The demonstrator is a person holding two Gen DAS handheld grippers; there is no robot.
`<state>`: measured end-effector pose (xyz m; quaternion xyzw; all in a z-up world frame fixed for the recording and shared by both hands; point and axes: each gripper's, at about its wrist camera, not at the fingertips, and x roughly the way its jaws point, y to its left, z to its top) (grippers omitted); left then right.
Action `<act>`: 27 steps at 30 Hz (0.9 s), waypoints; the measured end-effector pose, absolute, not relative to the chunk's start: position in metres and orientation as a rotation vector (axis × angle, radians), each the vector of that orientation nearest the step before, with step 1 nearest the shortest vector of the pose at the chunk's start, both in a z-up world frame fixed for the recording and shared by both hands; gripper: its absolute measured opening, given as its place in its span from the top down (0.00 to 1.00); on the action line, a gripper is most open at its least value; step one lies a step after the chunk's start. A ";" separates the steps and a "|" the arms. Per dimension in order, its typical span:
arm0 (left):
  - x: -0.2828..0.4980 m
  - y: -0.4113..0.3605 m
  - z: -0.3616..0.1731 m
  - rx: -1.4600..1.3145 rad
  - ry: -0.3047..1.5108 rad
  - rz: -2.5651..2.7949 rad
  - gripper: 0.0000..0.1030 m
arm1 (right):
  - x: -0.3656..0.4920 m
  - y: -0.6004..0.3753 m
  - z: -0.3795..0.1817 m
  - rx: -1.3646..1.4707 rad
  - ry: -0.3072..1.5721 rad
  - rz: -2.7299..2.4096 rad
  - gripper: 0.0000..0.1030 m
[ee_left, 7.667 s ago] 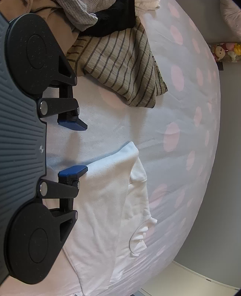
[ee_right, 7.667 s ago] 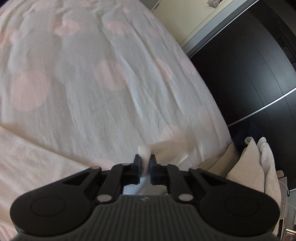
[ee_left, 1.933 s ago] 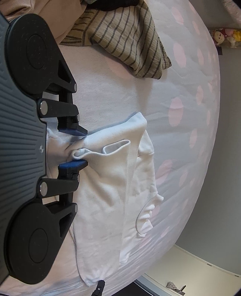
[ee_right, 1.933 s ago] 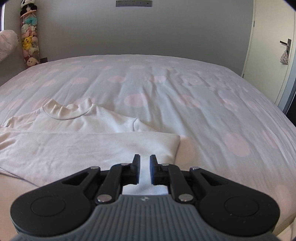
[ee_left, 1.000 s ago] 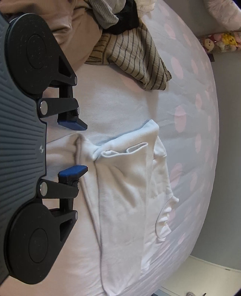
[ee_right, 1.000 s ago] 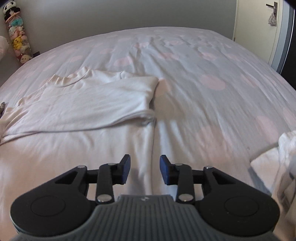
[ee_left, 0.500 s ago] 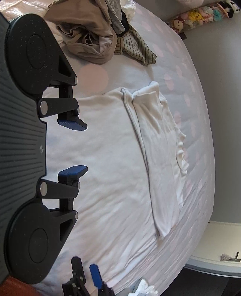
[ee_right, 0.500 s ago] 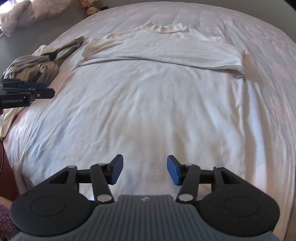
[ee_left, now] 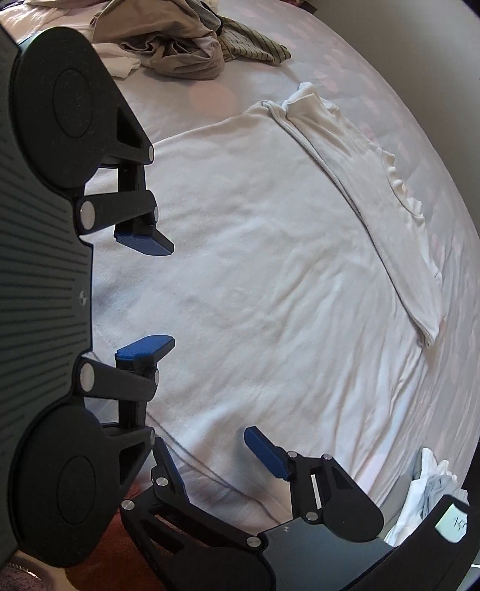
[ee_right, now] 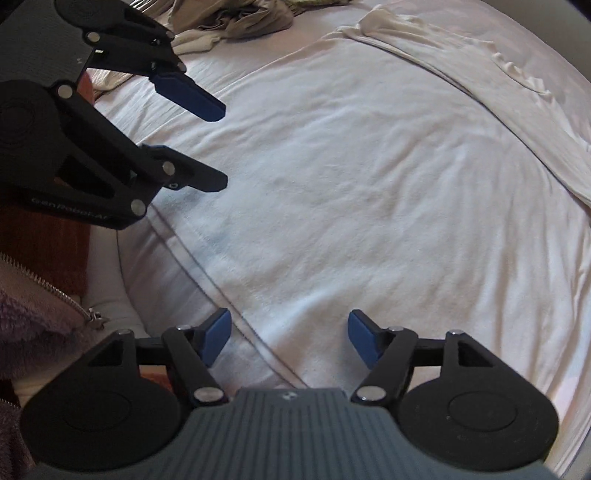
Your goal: Fold clothes
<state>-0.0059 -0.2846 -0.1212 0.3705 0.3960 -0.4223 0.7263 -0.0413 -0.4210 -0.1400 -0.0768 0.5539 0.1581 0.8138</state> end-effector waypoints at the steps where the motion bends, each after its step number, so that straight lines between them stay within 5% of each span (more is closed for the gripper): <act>1: -0.008 -0.283 -0.121 0.815 0.880 -0.927 0.55 | -0.043 -0.419 -0.141 -0.181 1.185 0.341 0.28; 9: -0.020 -0.271 -0.123 0.817 0.907 -0.892 0.53 | -0.040 -0.391 -0.166 -0.372 1.288 0.393 0.16; 13: -0.026 -0.267 -0.125 0.827 0.909 -0.894 0.52 | -0.042 -0.388 -0.167 -0.427 1.268 0.373 0.18; 19: -0.028 -0.265 -0.128 0.837 0.912 -0.886 0.51 | -0.052 -0.389 -0.165 -0.509 1.189 0.301 0.49; 23: -0.027 -0.265 -0.129 0.840 0.916 -0.887 0.52 | -0.051 -0.404 -0.158 -0.452 1.118 0.188 0.92; 27: -0.028 -0.267 -0.136 0.864 0.920 -0.890 0.49 | -0.051 -0.430 -0.144 -0.296 1.030 0.076 0.92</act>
